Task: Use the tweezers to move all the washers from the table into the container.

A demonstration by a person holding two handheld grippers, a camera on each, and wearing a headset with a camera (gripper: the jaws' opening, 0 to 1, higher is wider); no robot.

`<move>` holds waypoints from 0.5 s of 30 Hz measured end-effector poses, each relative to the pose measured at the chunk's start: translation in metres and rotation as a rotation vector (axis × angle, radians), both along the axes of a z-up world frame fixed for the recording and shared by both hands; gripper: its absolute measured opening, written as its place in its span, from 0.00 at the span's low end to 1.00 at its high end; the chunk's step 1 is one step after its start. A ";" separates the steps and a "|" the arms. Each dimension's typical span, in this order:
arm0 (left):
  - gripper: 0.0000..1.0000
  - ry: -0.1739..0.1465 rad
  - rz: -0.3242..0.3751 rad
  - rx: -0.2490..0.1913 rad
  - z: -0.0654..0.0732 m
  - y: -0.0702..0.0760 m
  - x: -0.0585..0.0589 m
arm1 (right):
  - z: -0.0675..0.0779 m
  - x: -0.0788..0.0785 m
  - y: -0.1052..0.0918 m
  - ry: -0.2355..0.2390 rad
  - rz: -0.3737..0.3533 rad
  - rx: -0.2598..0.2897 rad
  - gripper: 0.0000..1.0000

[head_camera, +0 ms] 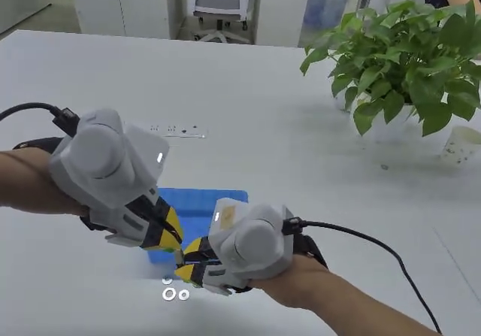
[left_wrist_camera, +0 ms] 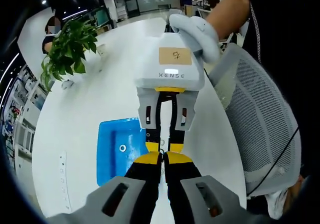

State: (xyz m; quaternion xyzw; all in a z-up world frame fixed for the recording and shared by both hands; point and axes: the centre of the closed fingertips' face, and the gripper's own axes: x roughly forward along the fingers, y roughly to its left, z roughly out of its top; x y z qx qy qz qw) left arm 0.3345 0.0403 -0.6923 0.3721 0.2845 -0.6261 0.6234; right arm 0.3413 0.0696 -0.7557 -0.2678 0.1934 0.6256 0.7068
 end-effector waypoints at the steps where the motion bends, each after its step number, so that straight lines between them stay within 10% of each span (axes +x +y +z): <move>1: 0.06 0.003 0.001 0.001 -0.002 0.000 -0.001 | -0.001 -0.001 0.000 0.001 0.001 -0.001 0.11; 15: 0.06 0.032 0.005 -0.002 -0.021 0.000 -0.009 | -0.021 -0.011 -0.001 0.036 0.010 -0.011 0.11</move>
